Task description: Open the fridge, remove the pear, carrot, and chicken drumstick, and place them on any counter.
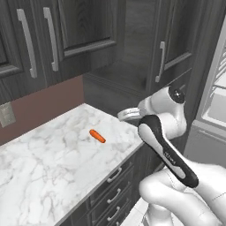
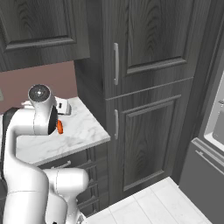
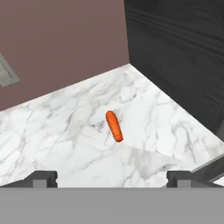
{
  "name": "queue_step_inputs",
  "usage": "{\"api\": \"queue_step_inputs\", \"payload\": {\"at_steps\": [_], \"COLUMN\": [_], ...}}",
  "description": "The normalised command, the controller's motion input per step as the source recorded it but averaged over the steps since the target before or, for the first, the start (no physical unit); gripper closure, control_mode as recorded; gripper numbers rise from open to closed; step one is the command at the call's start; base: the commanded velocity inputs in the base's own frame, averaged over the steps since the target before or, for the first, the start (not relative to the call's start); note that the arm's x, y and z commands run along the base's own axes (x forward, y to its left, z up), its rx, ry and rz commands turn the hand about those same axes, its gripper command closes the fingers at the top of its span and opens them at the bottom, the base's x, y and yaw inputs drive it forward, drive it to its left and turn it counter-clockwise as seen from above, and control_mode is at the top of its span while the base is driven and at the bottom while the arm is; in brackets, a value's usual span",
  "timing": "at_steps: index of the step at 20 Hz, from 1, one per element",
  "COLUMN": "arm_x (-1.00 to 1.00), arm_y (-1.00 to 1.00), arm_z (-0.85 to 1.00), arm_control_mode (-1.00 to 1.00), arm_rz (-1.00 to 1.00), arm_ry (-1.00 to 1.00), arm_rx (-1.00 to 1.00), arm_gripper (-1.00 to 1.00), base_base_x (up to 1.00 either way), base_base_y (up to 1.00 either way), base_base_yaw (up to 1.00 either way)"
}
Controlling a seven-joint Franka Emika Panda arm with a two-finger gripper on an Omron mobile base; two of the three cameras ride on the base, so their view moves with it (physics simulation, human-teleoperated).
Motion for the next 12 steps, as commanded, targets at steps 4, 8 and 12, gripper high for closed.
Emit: {"api": "queue_step_inputs", "payload": {"at_steps": [4, 8, 12], "arm_x": [-1.0, -0.99, -0.98], "arm_y": [-0.71, -0.56, -0.49], "arm_z": [0.71, 0.49, 0.11], "arm_control_mode": [-1.0, -1.0, -1.0], "arm_rz": [-0.09, -0.09, -0.09], "arm_ry": [0.26, 0.32, 0.28], "arm_rx": [-0.07, -0.08, -0.11], "arm_gripper": [-1.0, -1.0, -1.0], "base_base_x": [0.0, 0.0, 0.0], "base_base_y": [0.0, 0.0, 0.0], "base_base_yaw": [0.0, 0.0, 0.0]}}
